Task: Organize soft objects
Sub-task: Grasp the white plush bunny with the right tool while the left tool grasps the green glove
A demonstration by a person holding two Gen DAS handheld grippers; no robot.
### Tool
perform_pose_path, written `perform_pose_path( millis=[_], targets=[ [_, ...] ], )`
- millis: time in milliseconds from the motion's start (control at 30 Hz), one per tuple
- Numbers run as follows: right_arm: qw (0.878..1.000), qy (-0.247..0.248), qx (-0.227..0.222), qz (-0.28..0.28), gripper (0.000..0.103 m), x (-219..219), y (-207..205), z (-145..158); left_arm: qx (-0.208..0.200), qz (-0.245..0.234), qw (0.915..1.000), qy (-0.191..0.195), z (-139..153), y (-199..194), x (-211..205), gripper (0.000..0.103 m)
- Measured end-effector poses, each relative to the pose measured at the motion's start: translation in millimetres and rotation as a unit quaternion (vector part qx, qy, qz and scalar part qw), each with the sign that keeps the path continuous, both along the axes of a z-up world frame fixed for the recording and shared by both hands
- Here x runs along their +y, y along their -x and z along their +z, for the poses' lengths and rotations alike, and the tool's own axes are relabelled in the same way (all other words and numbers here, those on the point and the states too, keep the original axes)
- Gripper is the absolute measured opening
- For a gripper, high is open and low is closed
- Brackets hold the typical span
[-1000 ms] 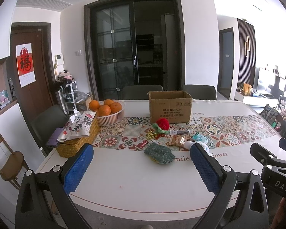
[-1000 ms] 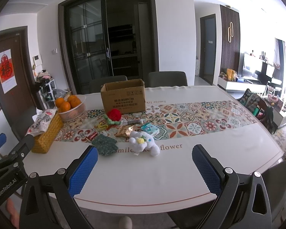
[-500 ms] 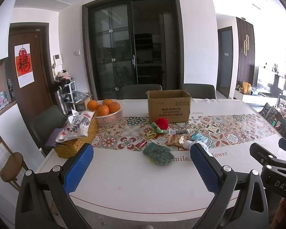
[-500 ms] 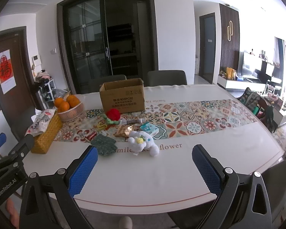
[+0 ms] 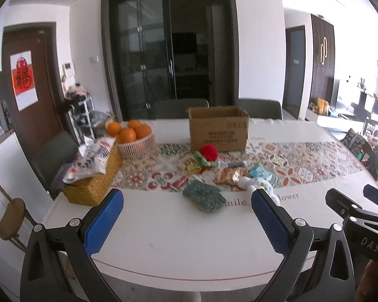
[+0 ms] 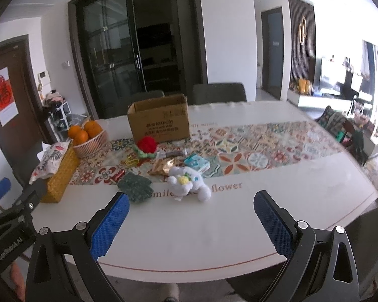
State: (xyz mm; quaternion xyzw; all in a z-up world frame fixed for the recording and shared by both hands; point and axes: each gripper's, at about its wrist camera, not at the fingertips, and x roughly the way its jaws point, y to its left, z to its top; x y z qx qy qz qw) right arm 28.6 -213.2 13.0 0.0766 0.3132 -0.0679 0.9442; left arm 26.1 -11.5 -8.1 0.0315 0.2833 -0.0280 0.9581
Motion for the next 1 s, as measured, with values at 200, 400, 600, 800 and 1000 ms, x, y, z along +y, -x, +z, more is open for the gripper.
perform_pose_path(
  millis=[200,400,600,800,1000],
  targets=[
    [0.999,-0.030,0.037,-0.001,0.100,-4.2,-26.9,-15.0,0.054,-0.006,0.9985,0.012,-14.9,-45.5,-0.3,0.103],
    [0.996,-0.052,0.077,-0.009,0.100,-2.9,-71.2,-31.7,0.097,-0.012,0.9951,0.015,-28.8,-93.1,3.2,0.103],
    [0.989,-0.079,0.122,-0.016,0.100,2.1,-118.0,-53.2,0.139,-0.033,0.9896,0.016,-50.3,-146.5,8.4,0.103],
    [0.983,-0.084,0.158,-0.039,0.100,7.5,-155.8,-75.2,0.190,-0.055,0.9800,0.016,-76.7,-193.0,5.8,0.103],
    [0.976,-0.090,0.189,-0.056,0.100,1.9,-191.5,-95.6,0.248,-0.051,0.9671,0.030,-105.7,-225.2,-2.7,0.103]
  ],
)
